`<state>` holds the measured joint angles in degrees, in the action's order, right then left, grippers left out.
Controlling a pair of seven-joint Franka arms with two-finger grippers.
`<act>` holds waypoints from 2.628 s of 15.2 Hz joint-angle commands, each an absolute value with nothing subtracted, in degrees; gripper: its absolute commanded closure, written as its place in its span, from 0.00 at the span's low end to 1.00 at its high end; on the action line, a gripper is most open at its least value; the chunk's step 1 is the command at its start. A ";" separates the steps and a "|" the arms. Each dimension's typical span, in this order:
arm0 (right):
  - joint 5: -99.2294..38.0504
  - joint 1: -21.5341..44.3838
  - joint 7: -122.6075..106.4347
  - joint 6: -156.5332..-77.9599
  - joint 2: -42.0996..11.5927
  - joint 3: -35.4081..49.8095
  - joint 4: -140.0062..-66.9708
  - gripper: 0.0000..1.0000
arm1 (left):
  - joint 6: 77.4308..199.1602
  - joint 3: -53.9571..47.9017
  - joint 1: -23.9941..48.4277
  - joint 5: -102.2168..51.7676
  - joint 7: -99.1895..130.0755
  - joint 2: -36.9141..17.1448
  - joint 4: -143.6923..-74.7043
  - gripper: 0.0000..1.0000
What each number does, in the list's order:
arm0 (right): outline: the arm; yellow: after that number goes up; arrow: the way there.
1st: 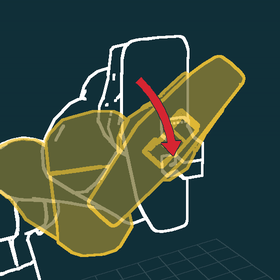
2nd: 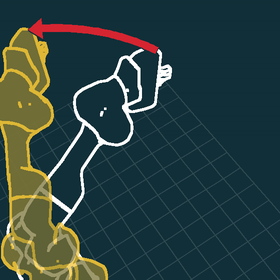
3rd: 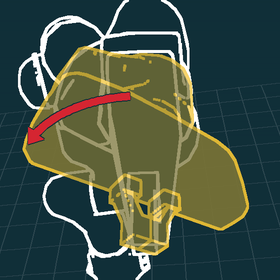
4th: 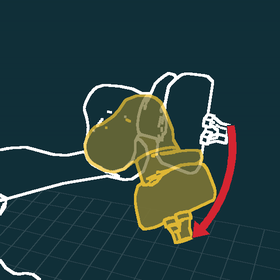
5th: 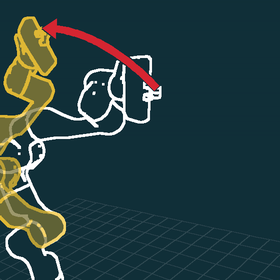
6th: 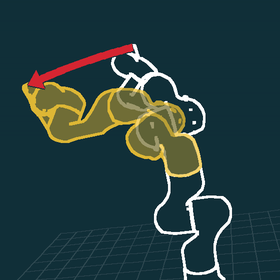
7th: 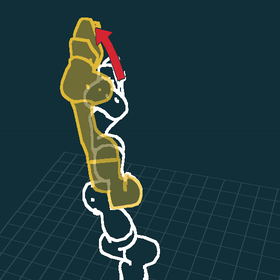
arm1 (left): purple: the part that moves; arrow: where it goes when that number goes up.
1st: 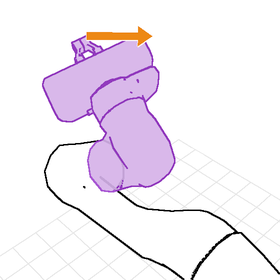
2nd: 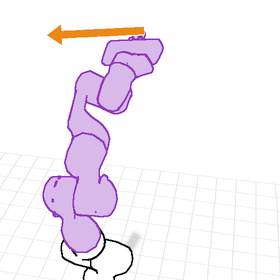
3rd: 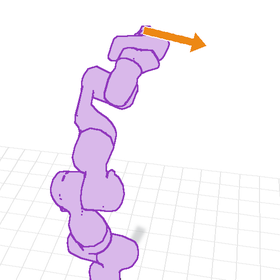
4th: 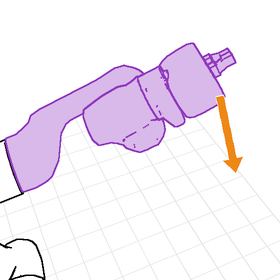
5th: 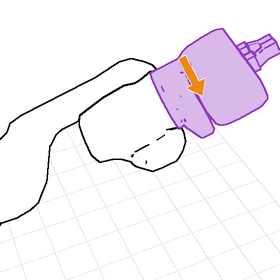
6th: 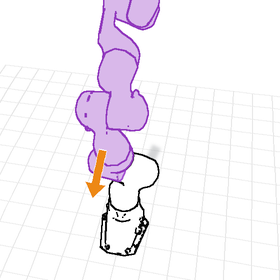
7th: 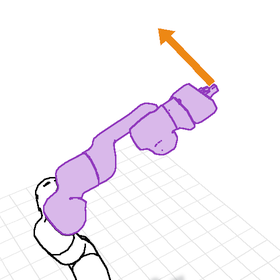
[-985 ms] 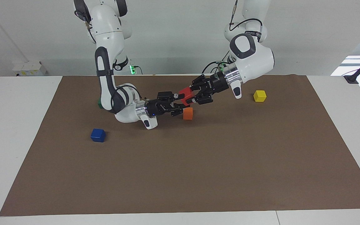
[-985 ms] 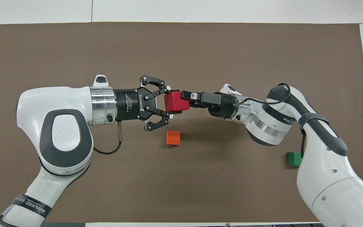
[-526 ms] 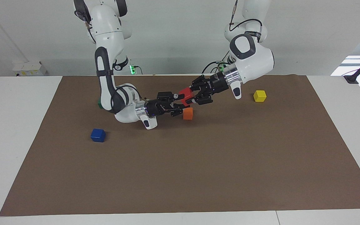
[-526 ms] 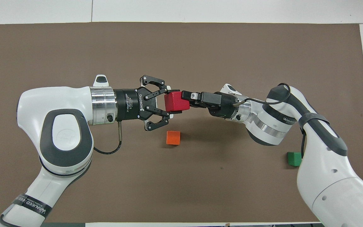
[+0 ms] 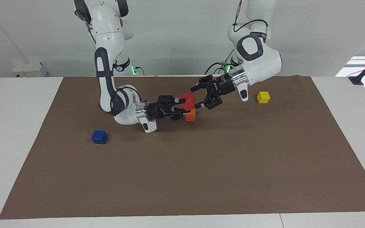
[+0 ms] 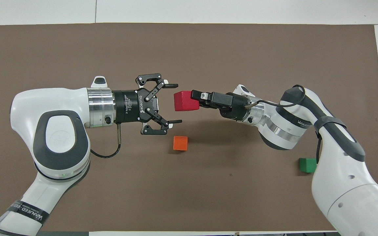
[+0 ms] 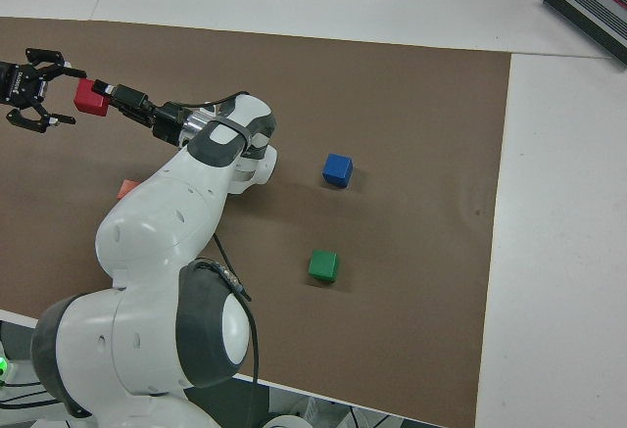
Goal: Transfer red block to right arm and stack on blue block
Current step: 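Carry the red cube toward the blue cube while the left gripper withdraws, then lower the red cube onto the blue cube with the right gripper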
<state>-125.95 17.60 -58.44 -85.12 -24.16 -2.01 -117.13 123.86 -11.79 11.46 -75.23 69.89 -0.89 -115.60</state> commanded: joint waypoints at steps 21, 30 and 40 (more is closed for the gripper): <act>-50.77 -1.58 -16.46 -103.97 -9.93 -2.46 -98.02 1.00 | 94.48 -11.43 -13.18 -33.78 40.72 -1.75 -109.61 0.00; -5.13 0.08 -4.49 -103.09 -9.93 -1.76 -91.49 1.00 | 95.01 -11.25 -13.27 -16.44 10.33 -0.88 -109.68 0.00; 2.20 2.38 -2.20 -127.59 -8.35 -1.76 -108.78 1.00 | 94.49 -11.69 -13.36 0.06 1.67 1.14 -107.07 0.00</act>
